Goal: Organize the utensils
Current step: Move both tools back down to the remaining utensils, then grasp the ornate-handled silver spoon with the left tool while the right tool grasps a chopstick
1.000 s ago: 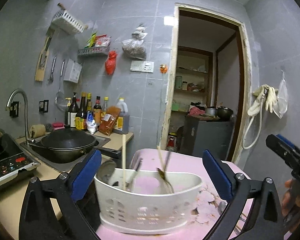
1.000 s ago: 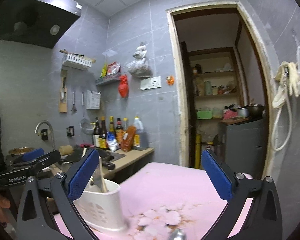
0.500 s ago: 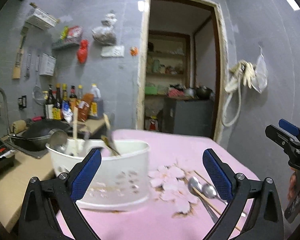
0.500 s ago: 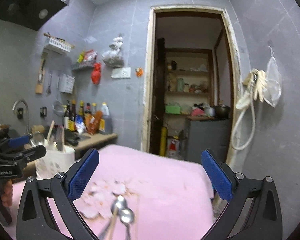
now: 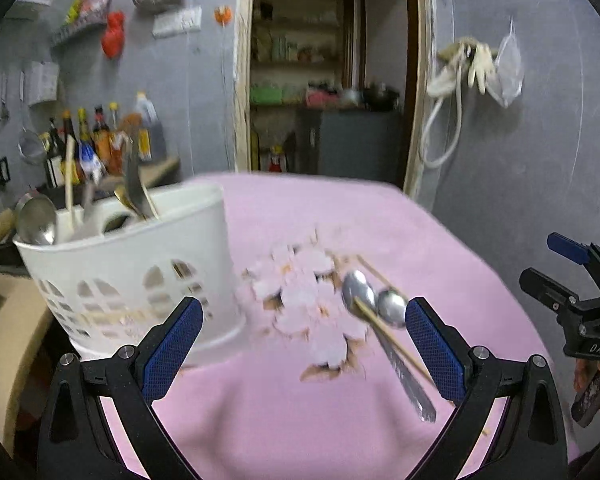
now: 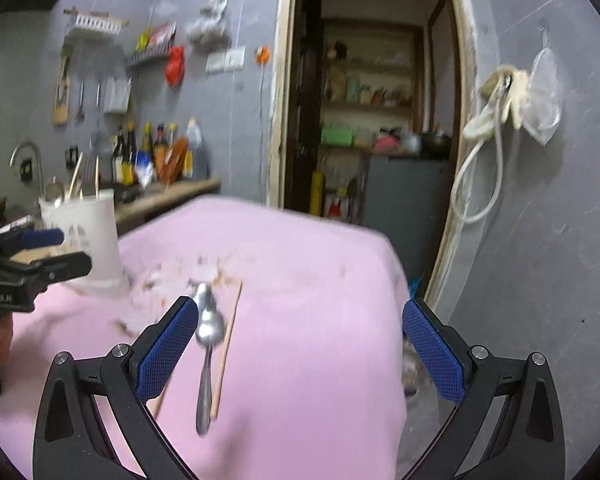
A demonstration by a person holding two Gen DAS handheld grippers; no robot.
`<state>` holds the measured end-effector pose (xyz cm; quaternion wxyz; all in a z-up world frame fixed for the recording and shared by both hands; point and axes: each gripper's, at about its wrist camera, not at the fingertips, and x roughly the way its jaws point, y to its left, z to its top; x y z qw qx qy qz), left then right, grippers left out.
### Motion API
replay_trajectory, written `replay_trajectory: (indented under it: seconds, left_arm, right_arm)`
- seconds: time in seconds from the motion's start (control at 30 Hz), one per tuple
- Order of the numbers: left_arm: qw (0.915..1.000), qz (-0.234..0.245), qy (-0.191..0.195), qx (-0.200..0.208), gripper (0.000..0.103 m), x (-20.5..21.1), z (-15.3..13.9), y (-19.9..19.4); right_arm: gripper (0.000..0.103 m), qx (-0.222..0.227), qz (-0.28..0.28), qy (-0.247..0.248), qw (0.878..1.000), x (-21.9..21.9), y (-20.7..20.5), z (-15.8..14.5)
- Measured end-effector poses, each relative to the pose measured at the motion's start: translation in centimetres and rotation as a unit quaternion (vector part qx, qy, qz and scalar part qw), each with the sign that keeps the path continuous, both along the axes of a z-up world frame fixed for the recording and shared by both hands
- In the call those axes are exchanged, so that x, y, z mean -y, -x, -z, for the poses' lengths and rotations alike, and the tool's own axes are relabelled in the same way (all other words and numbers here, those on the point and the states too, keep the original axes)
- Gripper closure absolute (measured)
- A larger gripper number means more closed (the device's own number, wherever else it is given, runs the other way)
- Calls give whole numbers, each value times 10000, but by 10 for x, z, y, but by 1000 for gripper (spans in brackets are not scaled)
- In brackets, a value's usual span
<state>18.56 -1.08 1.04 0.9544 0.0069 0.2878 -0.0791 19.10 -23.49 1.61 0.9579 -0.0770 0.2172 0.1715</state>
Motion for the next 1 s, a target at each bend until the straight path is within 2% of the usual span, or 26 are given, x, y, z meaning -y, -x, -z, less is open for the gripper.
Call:
replay_trajectory:
  seconds: [0.07, 0.17, 0.33, 0.43, 0.5, 0.6, 0.9, 1.0]
  left_arm:
    - [9994, 55, -31, -344, 4, 4, 8, -8]
    - [9972, 166, -28, -726, 4, 7, 18, -15]
    - [9923, 409, -51, -1167, 7, 14, 29, -23]
    - [9885, 578, -118, -1390, 18, 20, 35, -27]
    - [9852, 684, -182, -1561, 28, 24, 41, -31]
    - [9808, 797, -263, -1762, 37, 29, 47, -34]
    - [9774, 923, -642, -1792, 38, 44, 55, -37]
    - [9763, 1000, -736, -1773, 42, 48, 57, -37]
  right_arm:
    - [1, -234, -65, 167, 9996, -4, -4, 8]
    - [9, -491, -211, 299, 9981, -10, -9, 17]
    - [42, -963, -563, 491, 9925, -23, -16, 31]
    - [58, -1157, -760, 617, 9884, -30, -19, 37]
    - [62, -1271, -888, 720, 9853, -36, -21, 41]
    - [65, -1370, -1036, 922, 9808, -44, -20, 46]
    - [73, -1462, -996, 1439, 9736, -56, -26, 55]
    - [82, -1345, -914, 1608, 9735, -57, -28, 55]
